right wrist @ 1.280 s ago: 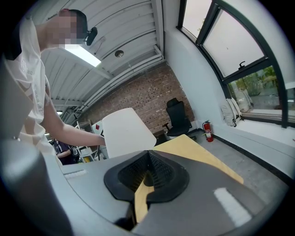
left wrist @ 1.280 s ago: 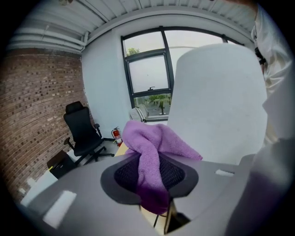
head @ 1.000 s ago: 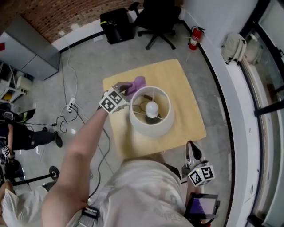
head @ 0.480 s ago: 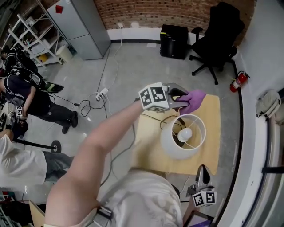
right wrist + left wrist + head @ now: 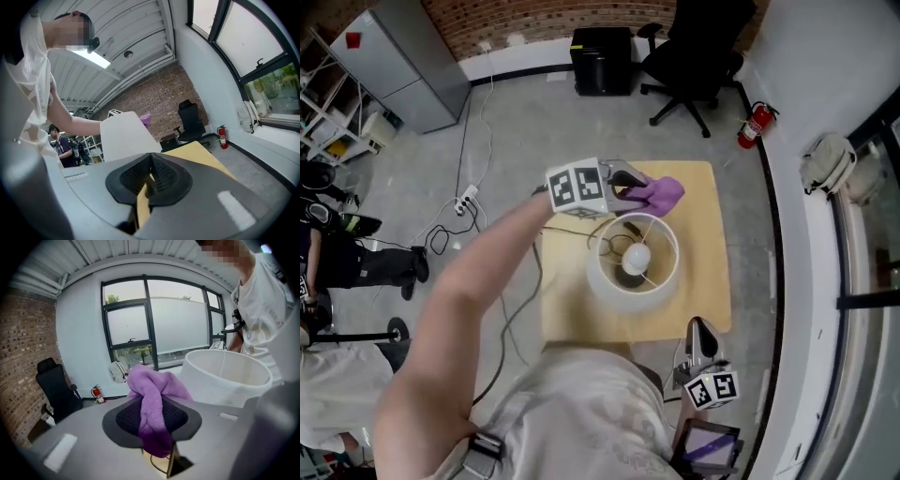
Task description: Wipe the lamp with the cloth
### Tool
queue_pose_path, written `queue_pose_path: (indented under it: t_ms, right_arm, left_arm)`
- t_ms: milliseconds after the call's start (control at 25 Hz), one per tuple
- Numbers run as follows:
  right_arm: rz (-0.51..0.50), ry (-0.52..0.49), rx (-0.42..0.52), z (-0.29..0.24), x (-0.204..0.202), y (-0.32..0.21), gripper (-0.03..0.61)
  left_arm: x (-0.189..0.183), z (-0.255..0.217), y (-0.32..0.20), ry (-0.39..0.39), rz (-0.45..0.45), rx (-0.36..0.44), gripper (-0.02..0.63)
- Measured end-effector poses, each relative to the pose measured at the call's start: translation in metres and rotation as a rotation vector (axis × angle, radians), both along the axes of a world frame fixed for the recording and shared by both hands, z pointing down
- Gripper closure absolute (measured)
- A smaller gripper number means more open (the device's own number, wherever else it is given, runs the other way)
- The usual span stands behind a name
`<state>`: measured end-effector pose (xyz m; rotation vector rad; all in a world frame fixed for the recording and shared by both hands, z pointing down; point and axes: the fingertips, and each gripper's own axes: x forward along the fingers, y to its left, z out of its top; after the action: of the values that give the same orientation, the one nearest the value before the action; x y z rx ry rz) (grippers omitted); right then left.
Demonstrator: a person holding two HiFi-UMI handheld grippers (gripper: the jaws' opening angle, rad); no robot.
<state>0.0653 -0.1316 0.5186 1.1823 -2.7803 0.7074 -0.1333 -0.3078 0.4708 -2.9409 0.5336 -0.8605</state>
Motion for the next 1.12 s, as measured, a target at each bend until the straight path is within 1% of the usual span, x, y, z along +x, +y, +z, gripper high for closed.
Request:
queue_pose_path:
  t_ms: [80,160,320,440,560,680,800,920,1040,1120]
  right_arm:
    - [0.014,-0.004,-0.009,0.003,0.004,-0.003,0.565]
    - [0.015,0.0,-0.018,0.006,0.007,-0.006,0.565]
    - [0.008,0.001,-0.032,0.009,0.007,-0.012,0.565]
    - [0.005,0.007,-0.042,0.011,0.01,-0.009,0.565]
    - [-0.008,-0.002,-0.041,0.01,0.008,-0.011,0.565]
    - [-0.021,-0.003,-0.032,0.009,0.007,-0.019,0.565]
    - [-0.034,-0.008,-0.023,0.01,0.008,-0.023,0.565]
    - [-0.074,-0.027,-0.008,0.01,-0.007,-0.025,0.565]
    - [-0.101,-0.036,0.002,0.002,-0.021,-0.026,0.565]
    - [-0.103,-0.036,0.008,-0.002,-0.021,-0.027,0.565]
  left_arm:
    - [0.002,0.011,-0.004,-0.018,0.003,-0.012,0.512]
    - [0.002,0.028,-0.01,-0.055,-0.002,-0.02,0.512]
    - [-0.004,0.072,-0.022,-0.129,-0.046,-0.067,0.512]
    - [0.001,0.099,-0.025,-0.14,-0.081,-0.124,0.512]
    - [-0.002,0.102,-0.025,-0.121,-0.112,-0.141,0.512]
    - [-0.008,0.073,-0.031,-0.065,-0.136,-0.102,0.512]
    - [-0.003,0.032,-0.032,-0.005,-0.109,-0.059,0.512]
    - [-0.002,-0.017,-0.021,0.032,-0.053,-0.01,0.512]
    - [0.005,-0.062,-0.007,0.033,0.034,0.029,0.511]
    - [0.018,-0.077,0.0,0.025,0.109,0.028,0.511]
